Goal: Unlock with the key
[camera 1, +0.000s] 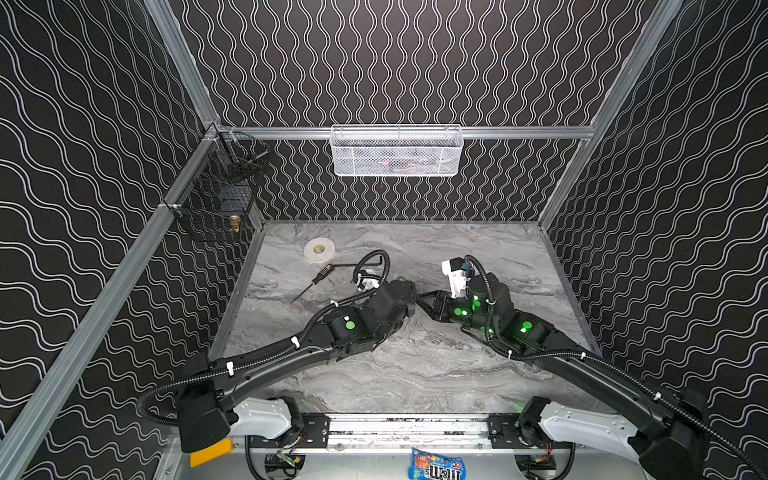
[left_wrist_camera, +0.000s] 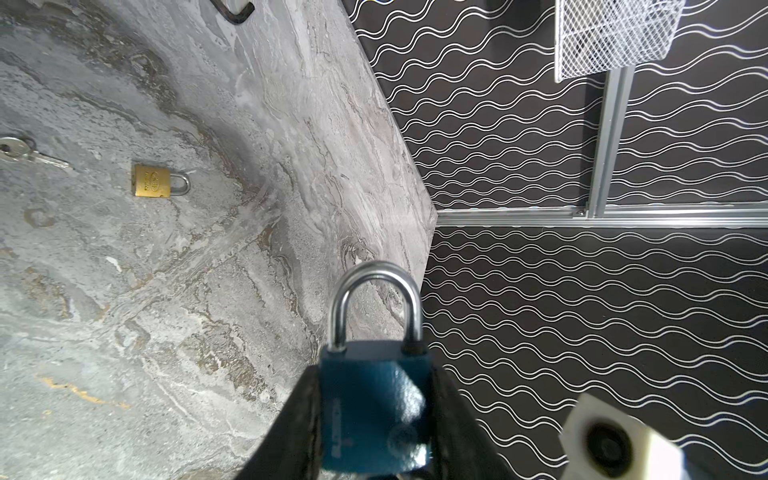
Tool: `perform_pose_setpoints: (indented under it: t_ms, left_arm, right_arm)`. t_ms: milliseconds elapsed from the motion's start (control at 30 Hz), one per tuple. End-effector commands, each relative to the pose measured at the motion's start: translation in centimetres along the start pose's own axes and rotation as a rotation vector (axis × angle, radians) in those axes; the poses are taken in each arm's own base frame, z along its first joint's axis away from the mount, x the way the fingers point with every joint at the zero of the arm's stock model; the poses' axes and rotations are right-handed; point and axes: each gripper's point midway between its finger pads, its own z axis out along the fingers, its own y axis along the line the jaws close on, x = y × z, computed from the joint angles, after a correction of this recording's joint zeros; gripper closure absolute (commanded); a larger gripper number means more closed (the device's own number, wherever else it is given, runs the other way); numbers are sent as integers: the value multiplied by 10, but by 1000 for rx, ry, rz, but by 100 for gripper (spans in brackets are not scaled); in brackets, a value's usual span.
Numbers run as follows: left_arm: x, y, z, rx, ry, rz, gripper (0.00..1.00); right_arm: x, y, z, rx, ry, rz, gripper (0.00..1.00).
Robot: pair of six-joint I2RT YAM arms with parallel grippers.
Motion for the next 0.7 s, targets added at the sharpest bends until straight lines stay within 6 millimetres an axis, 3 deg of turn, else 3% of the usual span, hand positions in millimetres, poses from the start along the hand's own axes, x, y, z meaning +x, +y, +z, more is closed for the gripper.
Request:
perform_pose_setpoints:
  t_ms: [0, 100, 667]
  left_arm:
    - [-5, -10, -2, 30, -26, -1, 100]
    - [-4, -11, -1, 33, -21, -2, 100]
    - [-5, -13, 0, 21, -34, 39, 100]
  right_arm:
    - [1, -3, 3, 8, 1, 9, 80]
    - [1, -2, 5, -2, 4, 9, 84]
    - [-4, -4, 6, 34, -2, -15, 85]
